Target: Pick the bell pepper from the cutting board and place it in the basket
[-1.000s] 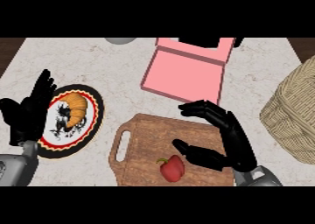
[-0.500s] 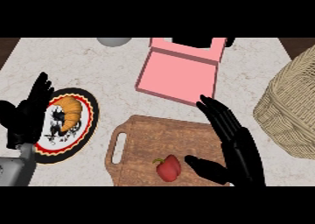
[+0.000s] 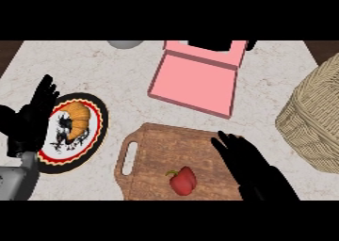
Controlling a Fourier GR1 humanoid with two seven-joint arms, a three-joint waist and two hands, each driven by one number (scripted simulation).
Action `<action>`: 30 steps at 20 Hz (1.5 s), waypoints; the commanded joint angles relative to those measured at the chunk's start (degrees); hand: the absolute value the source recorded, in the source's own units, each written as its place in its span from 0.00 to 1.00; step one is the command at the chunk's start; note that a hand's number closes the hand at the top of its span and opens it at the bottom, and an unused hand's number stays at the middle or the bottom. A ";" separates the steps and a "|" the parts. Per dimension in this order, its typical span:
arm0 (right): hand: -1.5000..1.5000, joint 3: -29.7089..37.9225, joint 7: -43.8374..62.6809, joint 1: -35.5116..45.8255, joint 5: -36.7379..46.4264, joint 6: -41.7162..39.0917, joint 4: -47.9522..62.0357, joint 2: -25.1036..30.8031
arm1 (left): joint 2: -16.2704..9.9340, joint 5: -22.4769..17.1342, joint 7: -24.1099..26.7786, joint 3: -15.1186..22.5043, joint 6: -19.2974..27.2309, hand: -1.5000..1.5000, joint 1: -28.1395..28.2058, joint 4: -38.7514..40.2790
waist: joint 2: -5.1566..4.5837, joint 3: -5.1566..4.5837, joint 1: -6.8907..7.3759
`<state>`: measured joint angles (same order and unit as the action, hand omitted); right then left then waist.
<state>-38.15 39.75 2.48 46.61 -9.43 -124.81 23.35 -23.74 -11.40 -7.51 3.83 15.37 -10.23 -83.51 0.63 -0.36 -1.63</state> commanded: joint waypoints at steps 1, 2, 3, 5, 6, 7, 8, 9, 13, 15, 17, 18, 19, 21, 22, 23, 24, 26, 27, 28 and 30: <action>0.00 -5.20 15.19 1.33 0.75 -12.09 -8.75 -4.05 | -1.24 -1.08 -0.32 -0.92 -2.71 0.50 0.44 -1.19 | -0.33 0.20 1.43; 0.00 -2.76 16.27 -0.19 -1.96 -14.92 -14.76 -2.03 | 0.25 -0.52 2.58 -1.15 -2.65 0.50 -0.04 1.68 | -0.46 0.23 0.99; 0.00 -2.65 16.22 0.51 -2.98 -15.93 -13.19 -3.58 | 2.04 1.93 -0.90 0.75 0.39 0.50 -1.05 -0.52 | -0.52 0.31 1.35; 0.00 -7.00 16.64 0.95 2.55 -11.95 -9.14 -9.17 | 1.57 0.72 2.15 -2.09 -3.31 0.50 -0.68 3.39 | -0.58 0.33 1.46; 0.00 -5.54 20.46 3.15 0.32 -16.53 -12.55 -10.18 | 3.39 2.21 2.21 -0.16 -2.21 0.50 -0.31 2.45 | -0.57 0.32 1.49; 0.00 -4.03 12.22 0.64 1.74 -9.78 -8.43 -8.68 | 1.94 1.87 0.98 -2.18 -2.83 0.50 -0.34 1.33 | -0.58 0.36 1.53; 0.00 -5.01 12.00 -1.60 2.08 -9.01 -12.21 -7.11 | 3.79 3.67 -1.00 0.60 0.10 0.50 1.21 -3.00 | -0.48 0.38 1.49; 0.00 -2.09 11.77 2.26 0.36 -9.65 -8.12 -10.02 | 0.94 1.61 -2.33 -2.11 -3.11 0.50 0.27 -3.46 | -0.55 0.37 1.73; 0.00 -1.96 2.05 -3.20 2.58 -2.17 -0.86 -8.54 | 2.38 3.07 -2.45 -2.84 -3.58 0.50 1.29 -4.17 | -0.59 0.39 1.63; 0.00 -1.32 -0.12 -3.43 3.28 -1.04 0.26 -9.14 | 4.60 4.71 2.06 -2.98 -3.66 0.50 1.28 0.09 | -0.62 0.37 1.55; 0.00 0.21 -4.36 -4.87 2.67 0.90 2.54 -7.60 | 5.40 4.77 -2.41 -2.59 -2.99 0.50 -0.65 -2.34 | -0.61 0.38 1.55; 0.00 -2.05 -7.77 -8.84 4.17 5.59 4.44 -5.94 | 2.00 2.08 -2.60 -6.01 -5.90 0.50 -2.12 -0.47 | -0.61 0.40 1.42; 0.00 -4.65 -6.28 -5.63 6.75 5.65 9.11 -10.25 | 4.51 5.87 -3.49 -2.79 -2.54 0.50 -0.45 -3.34 | -0.59 0.39 1.65; 0.00 -3.32 -11.24 -6.97 6.42 10.62 12.43 -10.00 | 4.83 4.41 -0.39 -4.28 -5.24 0.50 -0.24 0.74 | -0.64 0.38 1.56; 0.00 -9.65 -10.53 -10.14 12.04 13.99 12.17 -10.50 | 6.08 4.91 1.84 -4.05 -4.44 0.50 0.35 2.04 | -0.59 0.37 1.37; 0.00 -2.49 -14.07 -7.96 7.09 13.29 14.02 -8.90 | 3.79 4.40 -3.33 -4.67 -5.44 0.50 2.48 -5.33 | -0.57 0.40 1.78; 0.00 -1.72 -15.66 -8.25 6.92 13.44 13.88 -8.07 | 4.96 6.77 -3.11 -3.92 -4.01 0.50 0.38 -3.20 | -0.60 0.39 1.59; 0.00 -1.08 -13.94 -7.36 6.06 9.76 9.67 -8.38 | 8.07 8.00 1.61 -2.20 -4.04 0.50 4.29 -2.70 | -0.60 0.37 1.65; 0.00 -4.08 -13.44 -7.89 10.54 13.19 14.17 -11.80 | 7.01 8.06 -1.74 -3.76 -3.98 0.50 3.00 -4.94 | -0.58 0.37 1.65; 0.00 -3.39 -14.09 -7.61 10.77 12.99 15.10 -11.84 | 6.31 6.45 -2.19 -5.84 -6.10 0.50 0.08 -1.80 | -0.61 0.37 1.56; 0.00 -0.84 -14.48 -5.01 9.01 10.98 15.02 -12.92 | 5.00 6.22 -0.68 -7.01 -7.92 0.50 2.03 -2.92 | -0.60 0.36 1.71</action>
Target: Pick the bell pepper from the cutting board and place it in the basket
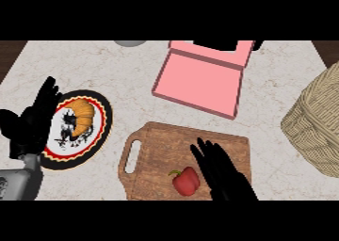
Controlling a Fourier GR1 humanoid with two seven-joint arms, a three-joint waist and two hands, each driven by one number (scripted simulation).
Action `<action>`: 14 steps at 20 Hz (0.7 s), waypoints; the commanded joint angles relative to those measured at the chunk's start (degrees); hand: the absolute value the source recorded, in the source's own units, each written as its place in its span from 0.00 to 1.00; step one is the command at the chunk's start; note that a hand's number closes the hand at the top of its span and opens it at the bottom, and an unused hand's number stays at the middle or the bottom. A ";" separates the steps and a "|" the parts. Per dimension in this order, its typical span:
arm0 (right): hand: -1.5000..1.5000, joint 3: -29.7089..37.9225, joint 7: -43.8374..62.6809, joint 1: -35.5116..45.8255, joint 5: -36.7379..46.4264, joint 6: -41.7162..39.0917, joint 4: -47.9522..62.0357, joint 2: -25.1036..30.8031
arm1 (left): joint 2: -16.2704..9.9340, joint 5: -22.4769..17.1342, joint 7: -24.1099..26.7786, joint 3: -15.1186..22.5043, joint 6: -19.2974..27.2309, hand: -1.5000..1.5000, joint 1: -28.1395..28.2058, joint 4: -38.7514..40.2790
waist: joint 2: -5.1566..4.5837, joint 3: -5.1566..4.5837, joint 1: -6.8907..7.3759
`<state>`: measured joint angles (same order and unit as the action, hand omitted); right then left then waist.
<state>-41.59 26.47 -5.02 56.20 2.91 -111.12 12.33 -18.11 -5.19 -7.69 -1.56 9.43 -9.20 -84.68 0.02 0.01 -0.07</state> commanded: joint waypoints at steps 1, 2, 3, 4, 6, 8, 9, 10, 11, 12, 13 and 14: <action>0.00 2.12 -5.53 -0.20 -0.05 4.15 5.73 -0.77 | 2.10 2.23 -1.82 0.19 1.20 0.50 -1.06 -1.16 | 0.00 0.00 0.01; 0.00 -1.37 -3.21 -0.75 3.33 4.37 5.60 -2.85 | 1.25 0.48 3.84 -1.72 -2.28 0.50 1.82 2.79 | 0.00 -0.01 0.02; 0.00 -2.09 -2.94 -2.89 2.95 3.33 1.46 -1.54 | 0.93 1.90 -3.87 -0.91 -0.38 0.50 -2.25 -1.25 | 0.04 0.00 -0.09; 0.00 -0.67 -4.75 -2.97 1.60 3.62 2.70 -1.23 | 1.47 2.27 -1.79 -1.59 -0.71 0.50 0.76 -2.29 | 0.03 0.00 0.01; 0.00 0.10 -2.14 -0.03 1.83 0.01 1.29 -3.30 | 3.30 4.00 -1.04 -0.71 0.94 0.50 -5.17 2.72 | -0.02 -0.01 -0.18; 0.00 -1.57 -3.77 -0.54 4.80 5.36 7.43 -6.16 | 1.57 1.88 -2.21 -3.01 -1.97 0.50 -3.37 1.00 | 0.01 -0.01 -0.03; 0.00 0.81 -5.54 -2.41 1.09 2.54 3.18 -2.11 | 5.45 4.49 0.63 -0.15 0.50 0.50 -0.83 1.18 | 0.01 -0.01 -0.07; 0.00 -2.08 -5.53 -3.12 4.87 7.38 8.69 -5.04 | 3.73 3.49 0.47 -1.76 -1.56 0.50 -2.55 2.77 | 0.00 -0.01 -0.08; 0.00 0.26 -8.28 -3.42 2.55 7.53 8.50 -3.04 | 3.37 3.46 -0.57 -2.62 -1.82 0.50 -3.26 2.67 | 0.00 0.00 -0.08; 0.00 0.19 -4.10 -0.65 3.30 2.87 7.08 -5.94 | 1.58 2.52 -3.46 -3.88 -2.98 0.50 -3.94 0.46 | 0.01 -0.01 0.01; 0.00 -1.03 -5.15 -1.87 4.88 4.64 8.52 -5.66 | 4.06 4.31 -2.73 -2.12 -1.25 0.50 -1.24 -0.93 | 0.02 -0.01 0.03; 0.00 2.17 -9.37 -0.86 2.51 8.69 14.86 -5.13 | 5.20 5.25 1.06 -0.90 -0.63 0.50 1.57 -1.08 | 0.00 0.00 0.16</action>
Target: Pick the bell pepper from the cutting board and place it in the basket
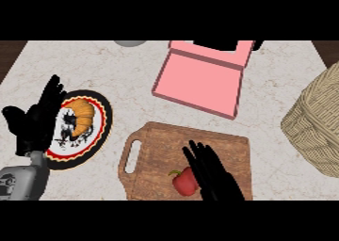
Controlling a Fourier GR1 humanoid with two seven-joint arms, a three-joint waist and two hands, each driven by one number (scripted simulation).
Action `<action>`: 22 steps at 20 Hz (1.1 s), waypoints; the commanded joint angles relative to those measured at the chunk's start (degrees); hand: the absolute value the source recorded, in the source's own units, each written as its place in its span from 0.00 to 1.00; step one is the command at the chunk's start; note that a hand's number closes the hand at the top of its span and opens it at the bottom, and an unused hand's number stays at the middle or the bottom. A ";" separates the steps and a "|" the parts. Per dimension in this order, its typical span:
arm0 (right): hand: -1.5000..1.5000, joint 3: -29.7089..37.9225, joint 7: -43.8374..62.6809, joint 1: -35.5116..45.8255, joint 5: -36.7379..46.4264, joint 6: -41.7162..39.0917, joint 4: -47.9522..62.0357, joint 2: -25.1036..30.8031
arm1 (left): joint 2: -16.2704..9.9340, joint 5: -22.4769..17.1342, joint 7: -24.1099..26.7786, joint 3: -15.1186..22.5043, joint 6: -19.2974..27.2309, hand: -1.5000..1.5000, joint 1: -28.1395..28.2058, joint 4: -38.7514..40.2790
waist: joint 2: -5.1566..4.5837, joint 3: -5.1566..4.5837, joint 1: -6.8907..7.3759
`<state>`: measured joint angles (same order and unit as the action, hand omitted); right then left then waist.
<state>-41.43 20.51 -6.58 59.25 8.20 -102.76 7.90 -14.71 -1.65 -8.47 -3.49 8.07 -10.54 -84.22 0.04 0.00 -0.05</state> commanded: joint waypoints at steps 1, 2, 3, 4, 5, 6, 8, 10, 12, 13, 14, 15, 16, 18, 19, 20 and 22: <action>0.00 0.12 -1.68 -2.62 0.94 2.37 1.07 1.02 | -2.49 -2.09 -1.07 -3.48 -3.56 0.50 0.52 -1.53 | 0.01 0.00 0.00; 0.00 -1.39 1.55 1.03 3.65 1.36 4.59 -4.56 | 0.47 1.71 2.60 -1.19 -0.59 0.50 -1.36 2.91 | -0.04 -0.01 -0.06; 0.00 3.57 1.33 2.57 0.39 -3.64 1.12 -0.89 | -0.82 -0.22 -3.07 -1.92 -1.57 0.50 -2.67 -1.05 | -0.01 0.00 0.00; 0.00 2.81 0.84 2.84 2.31 -1.13 4.64 -2.78 | 1.40 2.10 -0.36 -0.46 -0.10 0.50 -2.22 1.34 | -0.03 0.00 -0.04; 0.00 1.85 2.11 1.24 3.20 -2.82 2.01 -1.22 | -1.46 0.28 -4.85 -2.01 -2.08 0.50 -0.75 -4.18 | 0.03 0.00 0.07; 0.00 4.76 -0.21 2.40 1.52 -1.53 4.18 -1.43 | 0.61 0.91 -1.24 -1.88 -1.59 0.50 -0.29 -1.31 | -0.01 0.00 0.02; 0.00 3.55 0.27 2.12 3.53 -0.04 6.44 -3.21 | -0.40 -0.26 0.25 -3.07 -4.36 0.50 1.22 -1.64 | -0.01 0.00 0.04; 0.00 2.31 0.66 1.75 4.88 -0.29 7.24 -3.96 | 1.69 2.00 -2.37 -1.35 -1.47 0.50 2.57 -5.80 | 0.01 0.00 0.09; 0.00 2.63 -2.31 0.58 3.91 3.65 11.16 -3.84 | 1.68 2.10 -1.19 -2.48 -1.28 0.50 -2.67 0.51 | -0.04 0.00 -0.08; 0.00 5.17 -4.64 1.12 2.30 3.36 11.00 -1.81 | 0.03 0.25 0.73 -4.36 -4.28 0.50 -0.32 0.92 | -0.03 0.00 0.00; 0.00 3.99 -1.95 3.20 4.86 2.29 12.29 -5.42 | 2.38 2.81 -1.50 -2.06 -1.41 0.50 -0.36 -1.23 | -0.02 0.00 0.03; 0.00 4.62 -4.00 3.86 4.04 3.99 15.49 -5.80 | 0.96 0.66 -1.39 -3.02 -4.36 0.50 2.45 -4.28 | -0.01 0.00 0.17; 0.00 5.92 -5.75 2.73 3.01 3.84 14.27 -3.49 | 0.28 1.60 -2.09 -3.91 -3.75 0.50 -0.51 -1.95 | -0.02 0.00 0.03; 0.00 5.60 -3.24 3.85 4.05 -0.22 11.83 -5.16 | 2.42 2.86 -1.46 -2.81 -2.69 0.50 0.50 -2.23 | -0.01 0.00 0.01; 0.00 4.89 -1.32 7.86 4.03 2.35 17.70 -7.72 | 1.99 2.75 -6.54 -2.38 -1.61 0.50 -5.67 -0.66 | -0.07 0.01 -0.02; 0.00 3.20 -0.78 3.78 5.87 -0.70 10.89 -6.42 | -0.61 -0.21 0.08 -6.49 -5.91 0.50 -5.01 5.28 | -0.05 -0.02 -0.17; 0.00 4.75 -2.64 3.80 5.92 1.13 14.13 -6.40 | 0.92 1.81 -0.62 -4.74 -4.71 0.50 1.36 -2.44 | 0.00 0.00 0.08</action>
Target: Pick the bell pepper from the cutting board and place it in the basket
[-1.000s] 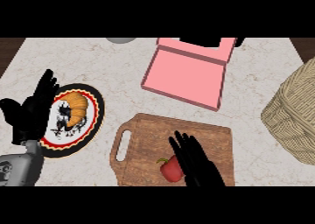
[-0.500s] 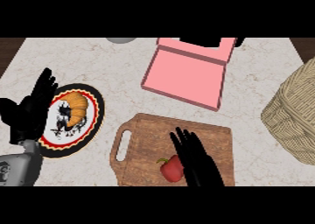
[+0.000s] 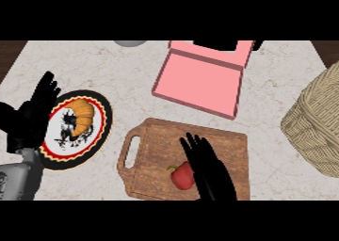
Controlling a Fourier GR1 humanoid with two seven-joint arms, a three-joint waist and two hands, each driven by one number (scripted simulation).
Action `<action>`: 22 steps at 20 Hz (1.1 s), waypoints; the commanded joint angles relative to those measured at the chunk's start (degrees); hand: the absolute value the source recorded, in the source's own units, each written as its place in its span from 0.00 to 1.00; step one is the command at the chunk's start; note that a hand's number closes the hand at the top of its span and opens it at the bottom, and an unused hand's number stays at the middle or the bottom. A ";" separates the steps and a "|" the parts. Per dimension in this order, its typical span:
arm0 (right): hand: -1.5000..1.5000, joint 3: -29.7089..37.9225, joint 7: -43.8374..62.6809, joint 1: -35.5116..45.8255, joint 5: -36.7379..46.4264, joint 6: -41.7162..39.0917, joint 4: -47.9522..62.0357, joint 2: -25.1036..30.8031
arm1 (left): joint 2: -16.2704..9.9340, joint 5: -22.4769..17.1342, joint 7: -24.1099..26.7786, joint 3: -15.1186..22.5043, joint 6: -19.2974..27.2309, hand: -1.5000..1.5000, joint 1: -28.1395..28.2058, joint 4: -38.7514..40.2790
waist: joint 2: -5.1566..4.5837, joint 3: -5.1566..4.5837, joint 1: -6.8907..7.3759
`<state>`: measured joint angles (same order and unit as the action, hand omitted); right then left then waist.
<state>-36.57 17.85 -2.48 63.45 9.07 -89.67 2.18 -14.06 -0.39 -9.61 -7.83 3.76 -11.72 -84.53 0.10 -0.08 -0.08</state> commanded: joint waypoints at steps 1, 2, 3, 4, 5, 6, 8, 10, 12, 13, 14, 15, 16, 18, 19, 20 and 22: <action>0.00 -1.62 1.99 0.99 1.86 2.06 3.11 -2.07 | 2.73 1.09 1.17 1.35 0.64 0.50 2.77 -1.10 | -0.08 0.08 0.12; 0.00 1.74 -0.17 5.10 -0.59 1.68 7.03 -2.09 | 0.64 0.34 -5.39 0.81 0.05 0.50 0.36 -5.37 | -0.08 0.09 0.24; 0.00 -0.01 0.45 1.97 0.90 1.77 5.23 -2.11 | 1.84 1.79 -2.66 1.01 1.01 0.50 2.31 -4.97 | -0.07 0.09 0.13; 0.00 4.45 -3.61 5.43 -1.68 1.67 10.30 -1.88 | 2.53 2.30 2.04 0.28 1.95 0.50 -2.06 4.07 | -0.19 0.08 0.00; 0.00 1.06 0.45 2.43 0.77 -1.82 5.07 -1.88 | 2.39 1.91 5.49 0.07 0.31 0.50 -0.52 5.76 | -0.13 0.07 -0.08; 0.00 2.13 -3.44 2.28 -0.46 1.57 9.51 -1.75 | 1.69 1.91 -1.20 0.47 0.76 0.50 -1.53 0.61 | -0.10 0.09 0.06; 1.00 0.70 -3.73 1.69 -0.90 -3.16 6.48 0.12 | 2.12 2.11 -1.66 0.69 1.14 0.50 -2.11 1.25 | -0.09 0.08 -0.02; 1.00 0.92 -5.49 3.93 -0.27 -3.16 10.78 -0.17 | 1.15 1.09 0.80 -0.57 -0.40 0.50 -1.94 2.93 | -0.14 0.08 0.06; 1.00 0.30 -5.63 5.58 2.08 -3.84 12.95 0.61 | 2.30 1.33 3.18 0.46 -0.66 0.50 3.07 0.29 | -0.11 0.08 0.40; 1.00 -0.99 -5.27 4.84 1.38 -0.08 13.83 -2.06 | 3.02 1.75 2.37 0.39 0.35 0.50 1.23 1.34 | -0.11 0.08 0.18; 1.00 0.01 -6.28 2.95 -0.30 -3.23 10.99 -1.04 | 2.71 1.54 3.19 -0.07 0.09 0.50 1.99 1.16 | -0.10 0.08 0.13; 1.00 -2.61 -4.57 3.16 -0.60 -2.11 11.60 -2.07 | 0.92 1.16 0.81 -1.00 -0.40 0.50 -0.77 0.85 | -0.11 0.09 0.16; 1.00 -1.07 -6.02 4.45 -0.61 0.00 15.32 -2.08 | -0.06 -0.28 2.98 -2.39 -2.39 0.50 0.36 3.28 | -0.17 0.08 0.24; 1.00 0.69 -6.84 5.59 0.24 -3.29 13.23 -2.07 | 1.29 1.10 3.16 -1.11 -1.29 0.50 2.33 0.66 | -0.09 0.08 0.19; 1.00 2.14 -10.76 5.01 -2.01 0.12 17.39 -1.51 | 2.55 2.47 1.11 -0.34 1.47 0.50 -2.62 2.90 | -0.18 0.10 0.04; 1.00 -1.85 -6.14 2.60 -0.06 0.34 13.04 -2.10 | 2.05 1.82 -1.23 0.00 0.31 0.50 0.23 -1.54 | -0.06 0.09 0.16; 1.00 4.37 -1.55 3.80 -7.01 4.19 17.39 -2.11 | 2.28 2.05 -0.54 0.55 0.34 0.50 -0.09 -1.61 | -0.28 0.17 0.57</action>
<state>-34.52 11.34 2.36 60.33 9.17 -78.58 1.03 -12.42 1.04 -9.30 -8.11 3.45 -11.45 -84.88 1.04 -0.48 0.13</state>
